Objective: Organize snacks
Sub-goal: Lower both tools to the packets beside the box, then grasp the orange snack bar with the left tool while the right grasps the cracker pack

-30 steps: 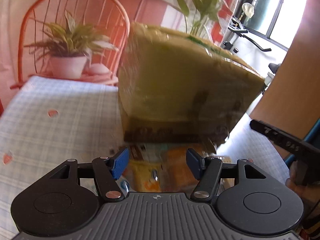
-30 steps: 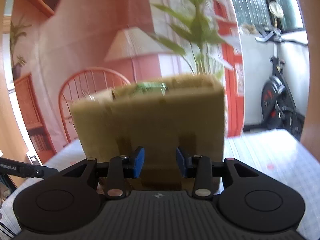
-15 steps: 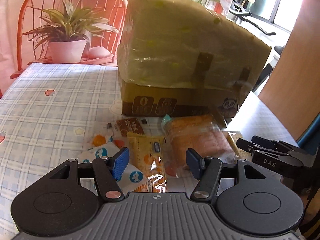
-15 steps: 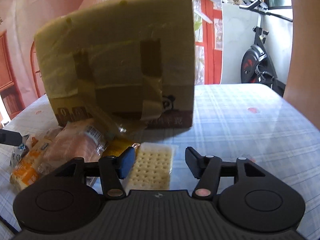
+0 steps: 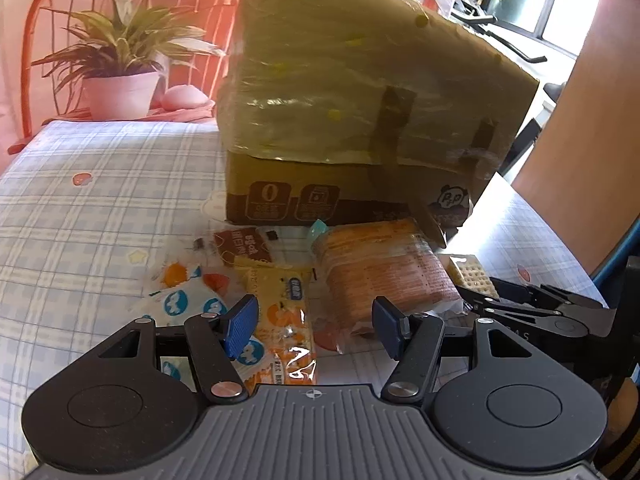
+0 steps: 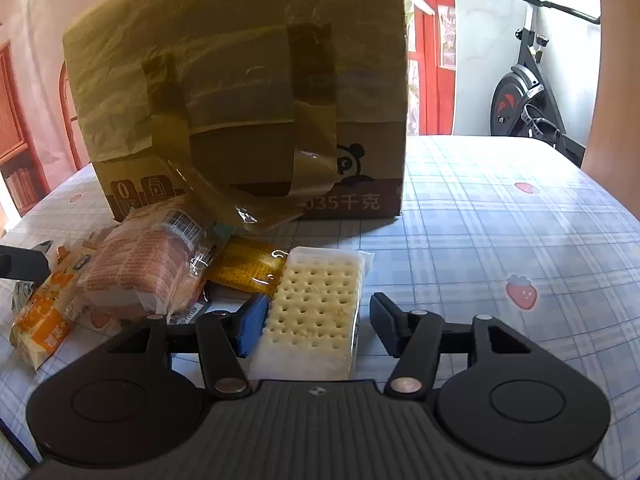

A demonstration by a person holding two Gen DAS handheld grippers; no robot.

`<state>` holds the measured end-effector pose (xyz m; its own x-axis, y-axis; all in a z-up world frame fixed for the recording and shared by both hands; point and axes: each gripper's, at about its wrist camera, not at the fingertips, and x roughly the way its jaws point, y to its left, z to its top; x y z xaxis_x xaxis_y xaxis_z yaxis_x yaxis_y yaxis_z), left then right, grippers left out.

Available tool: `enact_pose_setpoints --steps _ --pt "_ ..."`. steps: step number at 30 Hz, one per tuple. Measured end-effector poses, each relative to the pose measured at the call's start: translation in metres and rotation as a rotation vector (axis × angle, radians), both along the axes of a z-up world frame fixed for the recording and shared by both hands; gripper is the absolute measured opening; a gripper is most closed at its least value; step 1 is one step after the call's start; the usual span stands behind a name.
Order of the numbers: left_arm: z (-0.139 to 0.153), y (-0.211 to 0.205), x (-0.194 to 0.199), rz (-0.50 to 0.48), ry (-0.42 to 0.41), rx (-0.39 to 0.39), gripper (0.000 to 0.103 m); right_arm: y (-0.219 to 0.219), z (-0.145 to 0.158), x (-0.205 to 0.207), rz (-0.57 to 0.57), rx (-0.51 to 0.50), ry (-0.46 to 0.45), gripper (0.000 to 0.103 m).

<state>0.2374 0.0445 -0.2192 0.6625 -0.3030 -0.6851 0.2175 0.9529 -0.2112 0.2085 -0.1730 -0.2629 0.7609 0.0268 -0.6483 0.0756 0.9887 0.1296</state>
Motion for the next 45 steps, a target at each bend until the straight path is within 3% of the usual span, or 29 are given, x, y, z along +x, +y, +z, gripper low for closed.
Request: enact_pose_setpoints --steps 18,25,28,29,32,45 --pt "-0.028 0.010 0.009 0.059 0.114 0.030 0.060 -0.003 -0.001 0.000 0.001 0.025 -0.006 0.060" --pt "-0.030 0.002 0.010 0.053 0.079 0.086 0.060 -0.002 -0.001 0.000 0.000 0.022 -0.006 0.060" --pt "-0.030 -0.003 0.012 0.055 0.063 0.130 0.056 -0.002 -0.001 0.000 -0.002 0.017 -0.006 0.059" --pt "-0.030 -0.004 0.012 0.052 0.058 0.134 0.048 -0.001 -0.001 0.000 -0.003 0.014 -0.006 0.059" --pt "-0.030 -0.002 0.010 0.055 0.049 0.128 0.042 -0.001 -0.001 0.000 -0.005 0.008 -0.006 0.059" --pt "-0.021 0.011 0.000 0.092 0.013 0.044 0.042 0.003 0.000 0.000 -0.009 -0.024 0.006 0.059"
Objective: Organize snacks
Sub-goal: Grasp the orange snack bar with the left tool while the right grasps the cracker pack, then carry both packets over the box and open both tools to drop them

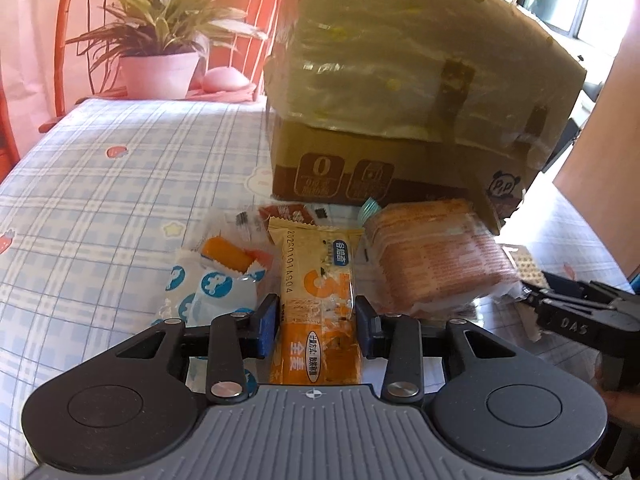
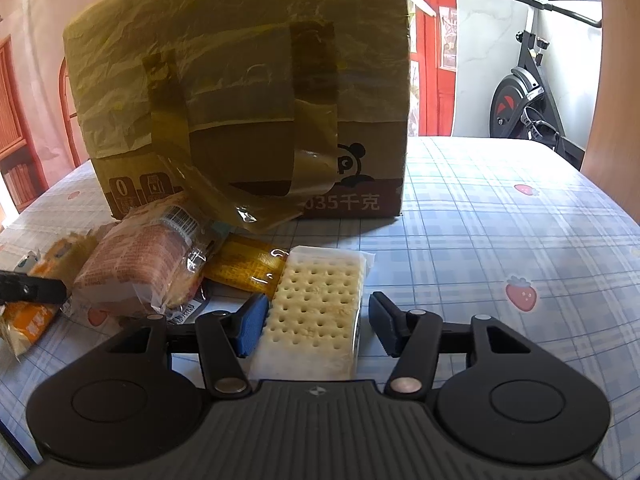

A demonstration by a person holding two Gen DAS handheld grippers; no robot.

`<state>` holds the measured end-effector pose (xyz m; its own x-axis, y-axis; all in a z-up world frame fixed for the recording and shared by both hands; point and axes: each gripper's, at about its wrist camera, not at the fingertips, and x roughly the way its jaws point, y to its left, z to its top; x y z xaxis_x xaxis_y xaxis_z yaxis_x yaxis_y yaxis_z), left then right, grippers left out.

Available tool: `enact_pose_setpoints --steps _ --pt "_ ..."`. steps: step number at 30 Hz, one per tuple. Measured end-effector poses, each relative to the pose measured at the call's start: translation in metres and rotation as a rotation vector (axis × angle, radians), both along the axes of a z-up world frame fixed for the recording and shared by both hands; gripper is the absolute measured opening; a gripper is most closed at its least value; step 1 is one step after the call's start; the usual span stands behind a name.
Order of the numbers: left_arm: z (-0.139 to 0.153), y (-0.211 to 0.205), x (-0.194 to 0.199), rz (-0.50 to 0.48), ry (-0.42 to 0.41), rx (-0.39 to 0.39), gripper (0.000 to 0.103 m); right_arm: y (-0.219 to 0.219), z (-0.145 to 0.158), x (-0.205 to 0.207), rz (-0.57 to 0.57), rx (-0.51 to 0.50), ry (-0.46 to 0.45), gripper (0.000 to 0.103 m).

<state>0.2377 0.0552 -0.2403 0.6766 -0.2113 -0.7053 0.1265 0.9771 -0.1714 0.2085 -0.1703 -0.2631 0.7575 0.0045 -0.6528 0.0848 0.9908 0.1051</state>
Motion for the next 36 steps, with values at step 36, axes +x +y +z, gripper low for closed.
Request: enact_pose_setpoints --steps 36 --pt "0.144 -0.009 0.004 -0.054 -0.347 -0.123 0.042 -0.033 0.160 -0.006 -0.030 0.039 -0.411 0.049"
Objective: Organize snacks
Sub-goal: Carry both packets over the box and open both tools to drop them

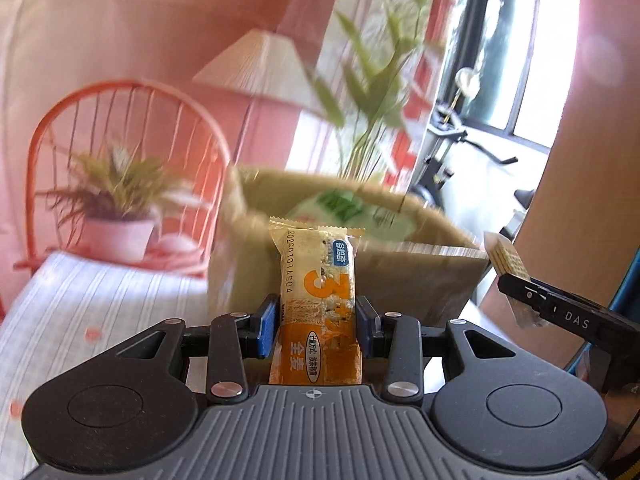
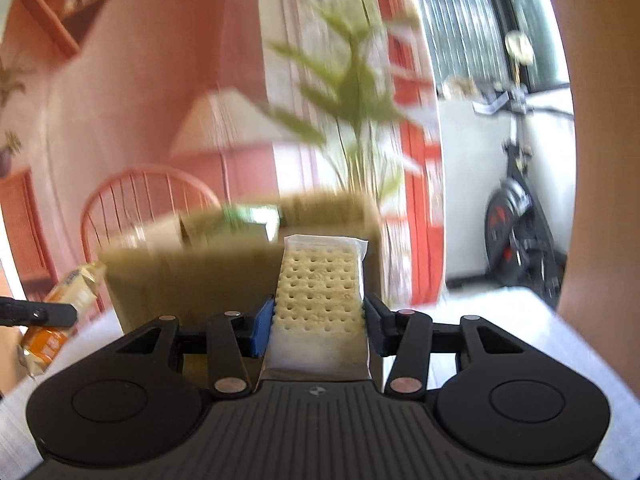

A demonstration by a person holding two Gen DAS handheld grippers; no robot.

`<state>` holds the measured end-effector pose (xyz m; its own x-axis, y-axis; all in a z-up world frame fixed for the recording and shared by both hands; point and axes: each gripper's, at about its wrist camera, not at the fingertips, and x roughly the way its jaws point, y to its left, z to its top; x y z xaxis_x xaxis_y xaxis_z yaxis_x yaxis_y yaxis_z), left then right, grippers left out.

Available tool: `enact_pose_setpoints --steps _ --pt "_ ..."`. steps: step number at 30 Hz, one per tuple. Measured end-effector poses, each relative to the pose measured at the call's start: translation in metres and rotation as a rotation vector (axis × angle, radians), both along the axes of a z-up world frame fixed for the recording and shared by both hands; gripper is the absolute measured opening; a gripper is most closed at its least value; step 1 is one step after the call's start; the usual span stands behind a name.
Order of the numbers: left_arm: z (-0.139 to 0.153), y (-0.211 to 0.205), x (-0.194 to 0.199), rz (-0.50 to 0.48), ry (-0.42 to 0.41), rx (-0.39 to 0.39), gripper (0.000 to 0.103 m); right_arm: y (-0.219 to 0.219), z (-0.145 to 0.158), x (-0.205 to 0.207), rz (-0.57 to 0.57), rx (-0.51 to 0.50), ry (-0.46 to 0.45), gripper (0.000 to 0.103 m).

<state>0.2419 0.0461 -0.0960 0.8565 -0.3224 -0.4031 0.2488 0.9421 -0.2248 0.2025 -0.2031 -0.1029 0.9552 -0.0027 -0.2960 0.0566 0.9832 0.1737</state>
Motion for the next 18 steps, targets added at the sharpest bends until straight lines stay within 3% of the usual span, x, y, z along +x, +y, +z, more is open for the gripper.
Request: enact_pose_setpoints --steps 8,13,18 --pt "0.050 -0.010 0.047 0.013 -0.085 -0.044 0.042 -0.008 0.047 0.056 0.053 -0.045 -0.076 0.049" --pt "0.063 -0.019 0.096 0.003 -0.059 -0.023 0.042 -0.011 0.046 0.112 0.045 -0.038 -0.031 0.049" --pt "0.054 -0.016 0.138 0.038 -0.005 -0.015 0.042 -0.016 0.031 0.144 0.009 0.009 0.021 0.049"
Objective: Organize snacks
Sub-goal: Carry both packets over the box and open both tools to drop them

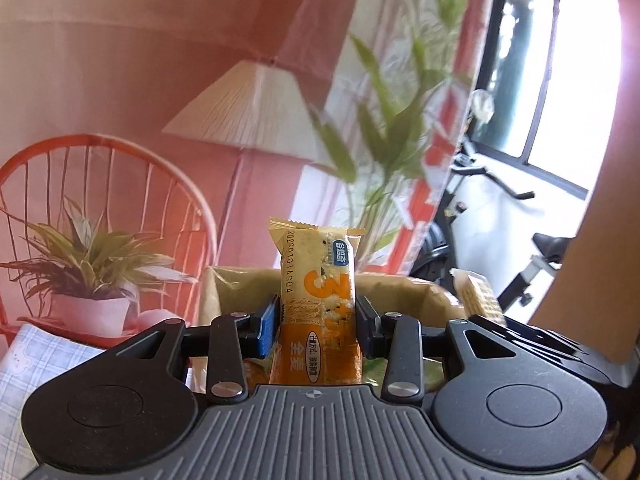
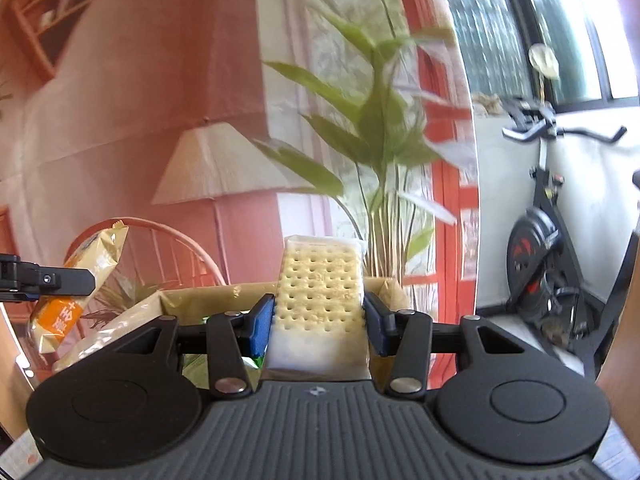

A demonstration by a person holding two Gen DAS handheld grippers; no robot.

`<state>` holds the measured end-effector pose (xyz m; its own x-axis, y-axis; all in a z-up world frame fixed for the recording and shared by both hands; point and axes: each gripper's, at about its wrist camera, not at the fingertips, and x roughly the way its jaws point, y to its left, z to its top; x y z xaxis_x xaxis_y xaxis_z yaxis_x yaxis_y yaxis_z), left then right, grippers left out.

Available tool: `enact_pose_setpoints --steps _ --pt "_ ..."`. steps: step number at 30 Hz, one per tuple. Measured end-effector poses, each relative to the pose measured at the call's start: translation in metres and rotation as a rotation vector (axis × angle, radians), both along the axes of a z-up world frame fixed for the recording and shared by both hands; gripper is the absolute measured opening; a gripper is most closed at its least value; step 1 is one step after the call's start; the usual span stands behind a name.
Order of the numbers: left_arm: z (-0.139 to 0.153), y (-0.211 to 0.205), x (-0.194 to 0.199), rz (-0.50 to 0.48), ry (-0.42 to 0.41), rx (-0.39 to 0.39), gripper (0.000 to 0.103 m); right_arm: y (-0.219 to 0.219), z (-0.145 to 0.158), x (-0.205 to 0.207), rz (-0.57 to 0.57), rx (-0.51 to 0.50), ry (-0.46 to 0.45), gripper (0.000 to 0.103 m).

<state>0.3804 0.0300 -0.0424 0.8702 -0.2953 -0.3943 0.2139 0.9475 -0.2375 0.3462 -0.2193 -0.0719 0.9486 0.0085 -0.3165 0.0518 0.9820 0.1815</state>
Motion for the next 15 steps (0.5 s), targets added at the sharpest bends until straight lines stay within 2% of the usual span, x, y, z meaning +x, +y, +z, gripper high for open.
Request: enact_pose_setpoints --steps 3,5,11,13,15 --pt "-0.008 -0.002 0.014 0.020 0.026 0.042 0.042 0.003 -0.010 0.009 -0.007 -0.016 0.025 0.049" --pt "-0.014 -0.002 0.020 0.019 0.045 0.039 0.042 0.003 -0.016 0.014 -0.012 -0.019 0.042 0.049" --pt "-0.027 -0.012 0.030 -0.007 0.079 0.117 0.042 -0.003 -0.029 0.014 -0.025 0.031 0.058 0.050" --pt "-0.030 -0.010 0.030 0.003 0.086 0.108 0.047 -0.006 -0.033 0.011 -0.046 0.037 0.059 0.052" --pt "-0.031 -0.006 0.028 0.001 0.080 0.099 0.060 -0.008 -0.033 0.007 -0.052 0.047 0.055 0.052"
